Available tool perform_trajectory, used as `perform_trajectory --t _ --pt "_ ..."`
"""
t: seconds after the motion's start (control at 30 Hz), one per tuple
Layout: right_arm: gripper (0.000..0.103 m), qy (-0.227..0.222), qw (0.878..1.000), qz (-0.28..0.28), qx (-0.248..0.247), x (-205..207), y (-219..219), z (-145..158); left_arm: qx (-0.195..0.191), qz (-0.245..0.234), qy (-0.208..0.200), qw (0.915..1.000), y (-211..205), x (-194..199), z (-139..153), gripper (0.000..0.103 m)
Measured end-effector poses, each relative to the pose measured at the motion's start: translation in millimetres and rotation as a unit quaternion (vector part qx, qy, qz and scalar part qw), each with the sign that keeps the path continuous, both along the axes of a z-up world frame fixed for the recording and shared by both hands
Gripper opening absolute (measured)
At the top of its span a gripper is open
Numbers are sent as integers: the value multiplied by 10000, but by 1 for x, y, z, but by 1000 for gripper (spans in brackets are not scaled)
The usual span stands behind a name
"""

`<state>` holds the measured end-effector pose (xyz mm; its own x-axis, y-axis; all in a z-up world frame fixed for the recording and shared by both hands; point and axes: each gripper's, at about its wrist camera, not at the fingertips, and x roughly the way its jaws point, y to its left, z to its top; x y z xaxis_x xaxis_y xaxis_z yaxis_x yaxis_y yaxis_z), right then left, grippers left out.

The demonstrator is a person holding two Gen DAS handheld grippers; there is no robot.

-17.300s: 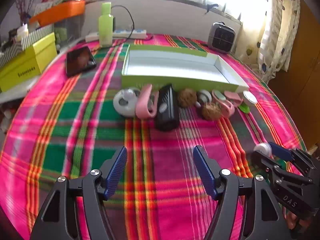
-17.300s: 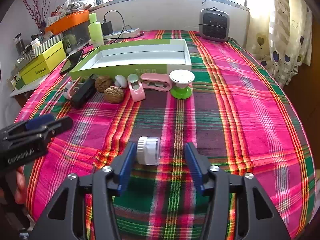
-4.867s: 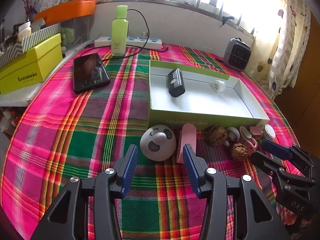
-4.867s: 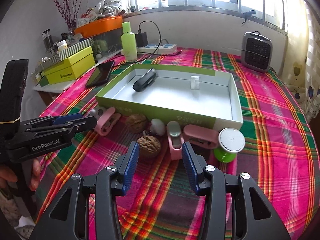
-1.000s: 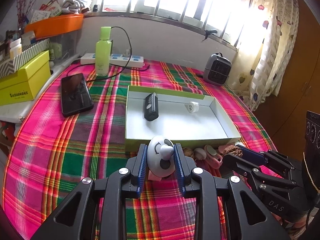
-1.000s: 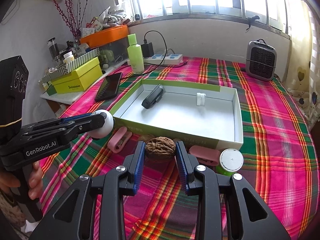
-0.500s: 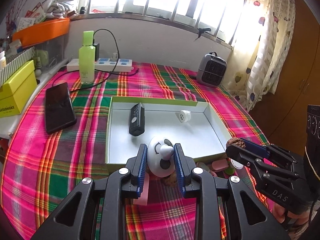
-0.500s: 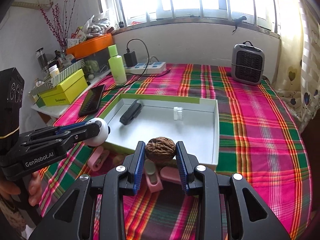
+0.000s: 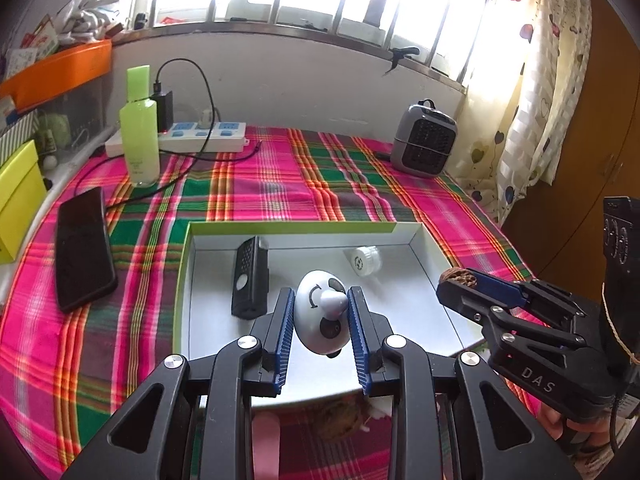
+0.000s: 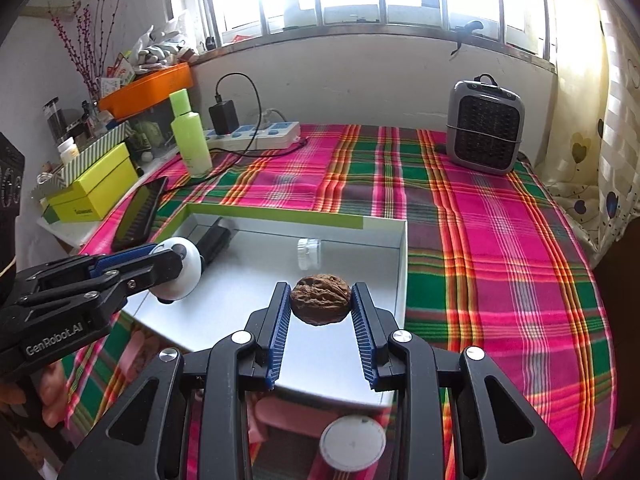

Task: Organize objects
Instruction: 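Carry the white toy and walnut over the box tray with both grippers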

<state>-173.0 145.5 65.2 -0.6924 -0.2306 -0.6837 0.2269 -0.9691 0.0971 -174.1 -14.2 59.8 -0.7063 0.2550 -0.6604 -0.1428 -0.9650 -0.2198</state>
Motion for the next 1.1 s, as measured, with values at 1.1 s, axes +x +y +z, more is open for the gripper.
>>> perform_trajectory --t 1.1 --pt "32 -490 9980 235 321 -79 4 -28 -152 -61 -553 9983 22 -82 -36 25"
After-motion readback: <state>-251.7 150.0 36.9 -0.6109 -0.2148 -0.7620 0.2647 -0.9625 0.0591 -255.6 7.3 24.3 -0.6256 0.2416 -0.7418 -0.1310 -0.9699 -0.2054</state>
